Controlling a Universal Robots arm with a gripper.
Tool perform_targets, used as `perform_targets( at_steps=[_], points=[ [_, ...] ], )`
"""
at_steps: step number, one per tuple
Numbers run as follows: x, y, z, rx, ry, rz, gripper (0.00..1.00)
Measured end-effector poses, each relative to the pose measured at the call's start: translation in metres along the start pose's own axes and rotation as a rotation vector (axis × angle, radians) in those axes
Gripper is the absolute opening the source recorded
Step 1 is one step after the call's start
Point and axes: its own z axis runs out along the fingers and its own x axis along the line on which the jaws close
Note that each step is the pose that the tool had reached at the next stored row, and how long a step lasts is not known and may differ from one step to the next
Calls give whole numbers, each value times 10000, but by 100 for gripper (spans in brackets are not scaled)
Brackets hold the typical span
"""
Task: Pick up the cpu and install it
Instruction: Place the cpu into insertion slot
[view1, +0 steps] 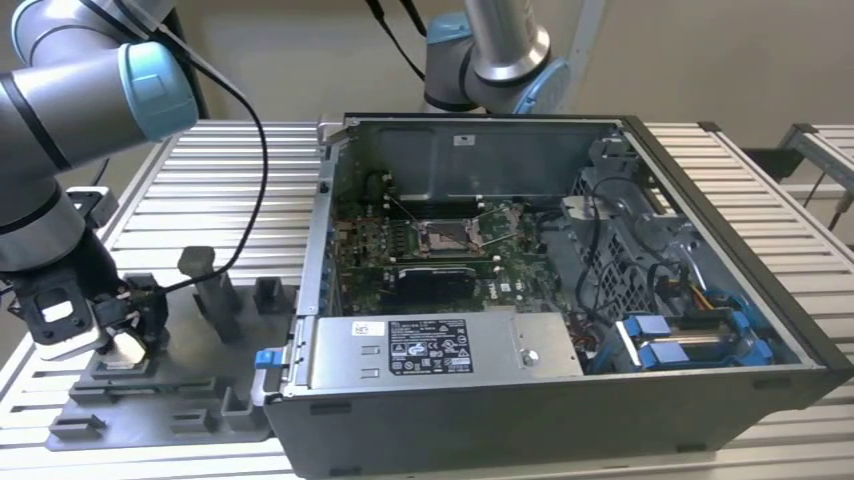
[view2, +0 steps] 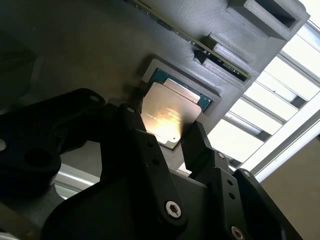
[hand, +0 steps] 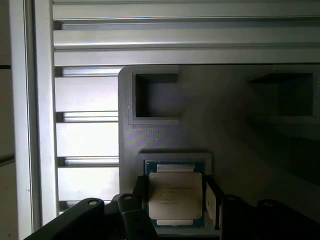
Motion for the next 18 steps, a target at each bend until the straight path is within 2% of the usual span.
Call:
perform_targets(
  at_steps=[1,8,10,14,18],
  points=[
    [0,0,-1,1,1,0,0],
    [0,2,-1,-1,17,1,0],
    [-1,2,-8,1,69,3,0],
    [-2,2,-19,7,270,7,0],
    [-2,2,-21,10,287,9,0]
  ],
)
